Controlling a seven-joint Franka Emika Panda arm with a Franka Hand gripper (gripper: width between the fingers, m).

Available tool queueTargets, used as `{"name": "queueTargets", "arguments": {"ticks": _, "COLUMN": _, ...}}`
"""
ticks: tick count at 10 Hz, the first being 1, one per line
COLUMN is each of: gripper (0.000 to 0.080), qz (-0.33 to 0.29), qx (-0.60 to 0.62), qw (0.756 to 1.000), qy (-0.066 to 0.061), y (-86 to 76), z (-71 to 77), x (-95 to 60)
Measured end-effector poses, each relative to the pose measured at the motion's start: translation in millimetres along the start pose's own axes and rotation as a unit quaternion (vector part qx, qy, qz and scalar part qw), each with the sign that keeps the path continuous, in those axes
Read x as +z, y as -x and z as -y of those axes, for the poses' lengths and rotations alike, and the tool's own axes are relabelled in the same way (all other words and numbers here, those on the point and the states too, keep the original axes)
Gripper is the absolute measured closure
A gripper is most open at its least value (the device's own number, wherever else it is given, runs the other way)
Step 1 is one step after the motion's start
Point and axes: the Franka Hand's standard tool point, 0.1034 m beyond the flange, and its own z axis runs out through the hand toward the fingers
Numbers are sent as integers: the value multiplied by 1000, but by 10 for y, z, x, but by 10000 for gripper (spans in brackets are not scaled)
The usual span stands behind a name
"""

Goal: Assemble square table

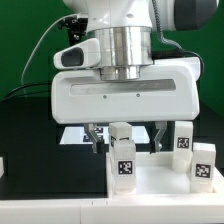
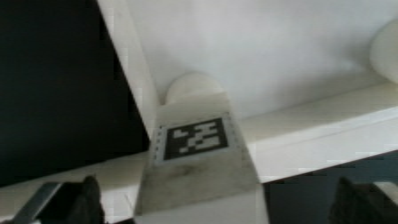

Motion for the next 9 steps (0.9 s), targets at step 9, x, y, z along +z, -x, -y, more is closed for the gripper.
{"name": "queueTargets", "arguments": {"ticks": 9, "gripper": 515, "qz": -13, "qx": 491, "qw": 871, "qy": 6, "y": 8, "z": -6, "x": 4}}
